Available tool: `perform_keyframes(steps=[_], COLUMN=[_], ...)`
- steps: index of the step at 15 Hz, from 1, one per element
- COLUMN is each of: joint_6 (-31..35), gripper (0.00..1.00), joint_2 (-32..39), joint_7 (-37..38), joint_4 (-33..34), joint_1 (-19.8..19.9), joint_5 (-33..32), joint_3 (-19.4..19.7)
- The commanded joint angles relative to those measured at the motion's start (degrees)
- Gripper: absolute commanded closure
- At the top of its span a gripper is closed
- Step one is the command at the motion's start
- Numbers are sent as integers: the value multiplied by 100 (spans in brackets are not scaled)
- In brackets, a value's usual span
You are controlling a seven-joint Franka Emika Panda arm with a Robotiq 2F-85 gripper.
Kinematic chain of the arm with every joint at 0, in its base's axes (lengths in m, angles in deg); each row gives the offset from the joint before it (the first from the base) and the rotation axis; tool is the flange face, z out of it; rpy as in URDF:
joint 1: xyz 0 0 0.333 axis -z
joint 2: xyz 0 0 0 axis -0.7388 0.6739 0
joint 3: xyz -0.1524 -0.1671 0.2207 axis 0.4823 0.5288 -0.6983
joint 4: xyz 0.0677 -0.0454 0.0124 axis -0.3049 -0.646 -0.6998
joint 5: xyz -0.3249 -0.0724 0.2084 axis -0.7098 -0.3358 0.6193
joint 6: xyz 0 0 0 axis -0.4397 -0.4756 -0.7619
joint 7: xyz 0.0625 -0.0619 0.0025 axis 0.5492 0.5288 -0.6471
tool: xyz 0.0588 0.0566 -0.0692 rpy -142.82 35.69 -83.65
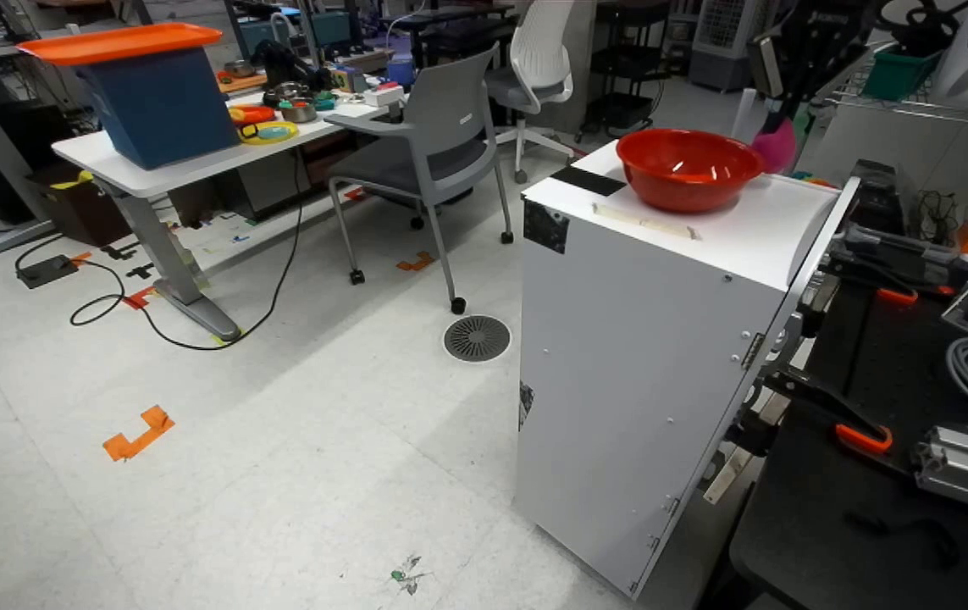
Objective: Remove the beetroot plushie out of the bowl
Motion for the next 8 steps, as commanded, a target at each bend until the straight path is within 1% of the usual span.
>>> perform_keyframes(steps=[1, 5, 6, 8], joint_6=[-49, -169, -210, -302], gripper=[98, 98, 97, 90], joint_2=[-101, -137, -150, -157], joint_7=[-286, -591, -654, -774], joint_4=[-72, -116, -134, -167], joint_1=[-41, -38, -36, -31], joint_5=[144, 162, 137, 46], joint_3=[-26, -25, -23, -18])
